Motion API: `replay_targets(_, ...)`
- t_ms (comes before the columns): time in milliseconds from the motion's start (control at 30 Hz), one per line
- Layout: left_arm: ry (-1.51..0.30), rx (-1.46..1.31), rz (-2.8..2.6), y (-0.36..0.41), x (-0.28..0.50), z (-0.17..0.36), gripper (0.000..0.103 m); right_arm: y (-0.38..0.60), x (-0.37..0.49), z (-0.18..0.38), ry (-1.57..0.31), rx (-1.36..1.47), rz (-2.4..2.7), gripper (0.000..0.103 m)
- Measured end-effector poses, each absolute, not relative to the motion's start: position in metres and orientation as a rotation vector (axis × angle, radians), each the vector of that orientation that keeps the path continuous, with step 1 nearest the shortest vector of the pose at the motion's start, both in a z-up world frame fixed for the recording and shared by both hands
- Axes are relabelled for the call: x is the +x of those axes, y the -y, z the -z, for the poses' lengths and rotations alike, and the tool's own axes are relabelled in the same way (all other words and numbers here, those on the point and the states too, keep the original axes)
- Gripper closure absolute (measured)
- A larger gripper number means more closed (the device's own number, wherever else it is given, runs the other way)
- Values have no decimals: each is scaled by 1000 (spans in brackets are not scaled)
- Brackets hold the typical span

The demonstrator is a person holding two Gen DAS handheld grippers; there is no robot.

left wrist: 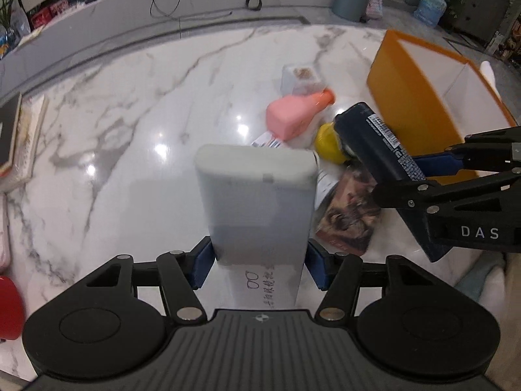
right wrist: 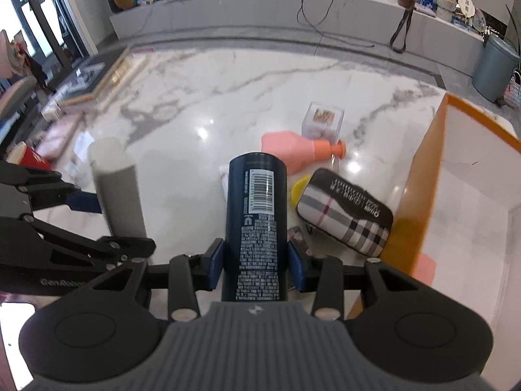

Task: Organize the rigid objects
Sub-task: 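Carry the white box and blue can over the shoebox and lower them in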

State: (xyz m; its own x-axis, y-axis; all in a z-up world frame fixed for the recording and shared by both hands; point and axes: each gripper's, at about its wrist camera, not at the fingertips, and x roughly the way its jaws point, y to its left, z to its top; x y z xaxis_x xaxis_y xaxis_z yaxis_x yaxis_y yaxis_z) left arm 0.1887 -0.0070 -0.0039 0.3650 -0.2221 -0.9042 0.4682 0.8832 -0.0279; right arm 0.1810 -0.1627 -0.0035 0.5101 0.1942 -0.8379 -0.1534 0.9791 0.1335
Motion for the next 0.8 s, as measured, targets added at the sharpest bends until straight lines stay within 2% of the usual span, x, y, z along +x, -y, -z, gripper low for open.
replay_targets(300,-977,279,504,47,166,-57,35,198,152,-47,-887,95,-179,62)
replay_targets(567,-878,232,678,115,162,-113,35,273,129,-93,-765,121,-39,62)
replay_targets(800,-914,269,797,202,180,-102,35,344,128,-77,-781,176,86,62)
